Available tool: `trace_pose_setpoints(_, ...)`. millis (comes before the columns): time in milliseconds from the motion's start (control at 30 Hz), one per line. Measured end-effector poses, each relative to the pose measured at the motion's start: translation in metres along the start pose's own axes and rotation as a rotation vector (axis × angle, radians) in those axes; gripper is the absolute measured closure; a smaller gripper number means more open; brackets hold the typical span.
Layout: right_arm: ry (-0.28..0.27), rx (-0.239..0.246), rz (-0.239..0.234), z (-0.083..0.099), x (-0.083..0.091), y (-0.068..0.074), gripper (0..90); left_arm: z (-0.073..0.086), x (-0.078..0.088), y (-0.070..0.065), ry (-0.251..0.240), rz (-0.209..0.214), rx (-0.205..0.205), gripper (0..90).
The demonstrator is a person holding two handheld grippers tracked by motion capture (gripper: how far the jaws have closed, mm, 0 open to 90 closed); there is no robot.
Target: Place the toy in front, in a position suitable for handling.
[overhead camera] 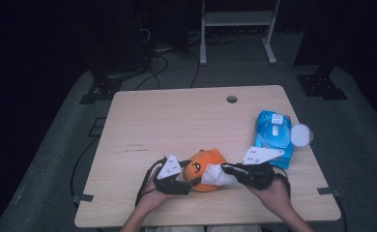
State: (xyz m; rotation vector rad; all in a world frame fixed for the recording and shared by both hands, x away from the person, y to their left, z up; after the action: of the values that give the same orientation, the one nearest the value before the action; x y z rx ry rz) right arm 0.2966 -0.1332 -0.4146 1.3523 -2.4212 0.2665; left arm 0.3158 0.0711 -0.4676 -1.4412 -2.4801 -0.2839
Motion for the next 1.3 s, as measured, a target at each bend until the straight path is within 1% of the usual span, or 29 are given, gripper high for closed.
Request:
trace_pose_setpoints(33,-0.002,0.012,0.007,0.004,-0.006,0.003,86.6,0.000,0.000,0.000,-0.001,0.002,0.004,31.5)
trace_pose_setpoints(100,-0.008,0.077,0.022,0.013,-0.017,0.011,85.3,0.000,-0.001,0.000,-0.001,0.005,0.005,31.4)
trace_pose_setpoints(133,-0.008,0.077,0.022,0.013,-0.017,0.011,85.3,0.000,-0.001,0.000,0.001,0.007,0.001,31.4)
trace_pose_setpoints(167,-0.010,0.095,0.036,0.016,-0.019,0.012,83.7,0.000,-0.002,-0.001,0.002,0.009,-0.001,31.4)
trace_pose_setpoints(200,-0.013,0.121,0.049,0.022,-0.021,0.012,77.5,0.000,-0.002,-0.003,0.009,0.014,-0.006,31.4)
trace_pose_setpoints(300,-0.023,0.126,0.039,0.027,-0.023,0.012,73.3,0.001,-0.003,-0.004,0.018,0.019,-0.016,31.3)
trace_pose_setpoints(333,-0.035,0.122,0.024,0.030,-0.023,0.012,69.5,0.001,-0.003,-0.004,0.020,0.021,-0.017,31.3)
trace_pose_setpoints(367,-0.048,0.142,0.010,0.033,-0.024,0.015,62.7,0.001,-0.003,-0.004,0.023,0.024,-0.018,31.3)
trace_pose_setpoints(400,-0.051,0.155,0.004,0.034,-0.025,0.017,59.0,0.001,-0.003,-0.003,0.023,0.026,-0.009,31.3)
trace_pose_setpoints(433,-0.051,0.155,0.004,0.034,-0.025,0.017,59.0,0.001,-0.003,-0.003,0.023,0.026,-0.009,31.3)
trace_pose_setpoints(467,-0.047,0.168,0.007,0.036,-0.028,0.020,53.5,0.001,-0.003,-0.003,0.023,0.028,-0.010,31.4)
trace_pose_setpoints(500,-0.047,0.168,0.007,0.036,-0.028,0.020,53.5,0.001,-0.004,-0.003,0.026,0.031,-0.008,31.4)
trace_pose_setpoints(533,-0.047,0.199,0.029,0.038,-0.032,0.023,51.8,0.001,-0.005,-0.002,0.031,0.035,-0.007,31.5)
trace_pose_setpoints(567,-0.047,0.199,0.029,0.038,-0.032,0.023,51.8,0.001,-0.005,-0.002,0.031,0.035,-0.007,31.5)
trace_pose_setpoints(600,-0.044,0.234,0.049,0.040,-0.036,0.024,51.7,0.002,-0.005,-0.002,0.034,0.040,-0.004,31.6)
trace_pose_setpoints(633,-0.044,0.234,0.049,0.040,-0.036,0.024,51.7,0.002,-0.005,-0.002,0.038,0.045,-0.005,31.6)
trace_pose_setpoints(667,-0.048,0.257,0.065,0.041,-0.039,0.025,52.8,0.002,-0.004,0.000,0.043,0.050,-0.003,31.2)
trace_pose_setpoints(700,-0.048,0.256,0.063,0.041,-0.040,0.025,53.7,-0.002,0.000,0.003,0.086,0.070,-0.013,29.5)
trace_pose_setpoints(733,-0.052,0.254,0.062,0.041,-0.040,0.025,55.0,-0.002,0.000,0.003,0.086,0.070,-0.013,26.1)
trace_pose_setpoints(767,-0.052,0.254,0.062,0.041,-0.040,0.025,55.0,-0.005,0.003,0.004,0.105,0.072,-0.014,26.1)
trace_pose_setpoints(800,-0.051,0.245,0.071,0.041,-0.041,0.026,58.3,-0.007,0.010,0.007,0.112,0.063,-0.010,23.5)
trace_pose_setpoints(833,-0.051,0.245,0.071,0.041,-0.041,0.026,58.3,-0.007,0.010,0.007,0.112,0.063,-0.010,23.5)
trace_pose_setpoints(867,-0.047,0.231,0.073,0.041,-0.041,0.024,62.1,-0.003,0.011,0.007,0.119,0.070,0.015,23.6)
trace_pose_setpoints(933,-0.045,0.218,0.071,0.041,-0.041,0.023,64.3,0.002,0.010,0.007,0.129,0.076,0.021,24.4)
trace_pose_setpoints(1000,-0.044,0.184,0.064,0.041,-0.040,0.020,68.7,0.006,0.009,0.009,0.122,0.076,0.032,30.9)
trace_pose_setpoints(1033,-0.044,0.184,0.064,0.041,-0.040,0.020,68.7,0.006,0.009,0.009,0.122,0.076,0.032,32.4)
trace_pose_setpoints(1067,-0.038,0.175,0.064,0.040,-0.039,0.019,73.2,0.005,0.007,0.009,0.123,0.060,0.015,33.6)
trace_pose_setpoints(1200,-0.033,0.160,0.070,0.037,-0.034,0.015,79.7,0.006,0.006,0.009,0.116,0.055,0.015,35.1)
trace_pose_setpoints(1300,-0.038,0.145,0.071,0.037,-0.030,0.013,80.7,0.007,0.006,0.010,0.105,0.058,0.021,35.3)
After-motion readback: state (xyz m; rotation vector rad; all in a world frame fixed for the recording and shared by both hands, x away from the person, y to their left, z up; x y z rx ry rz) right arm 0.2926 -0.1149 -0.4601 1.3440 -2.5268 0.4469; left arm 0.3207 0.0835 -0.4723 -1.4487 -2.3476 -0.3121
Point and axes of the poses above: each handheld gripper's, and its own axes: x roughly backward along the jaws, z roughly out of its underside, y roughly to its left, the point moved 5 cm from there along -x, roughly forward along the jaws, and after that the axes turned 8 degrees about -y, right-handed, at the moved point
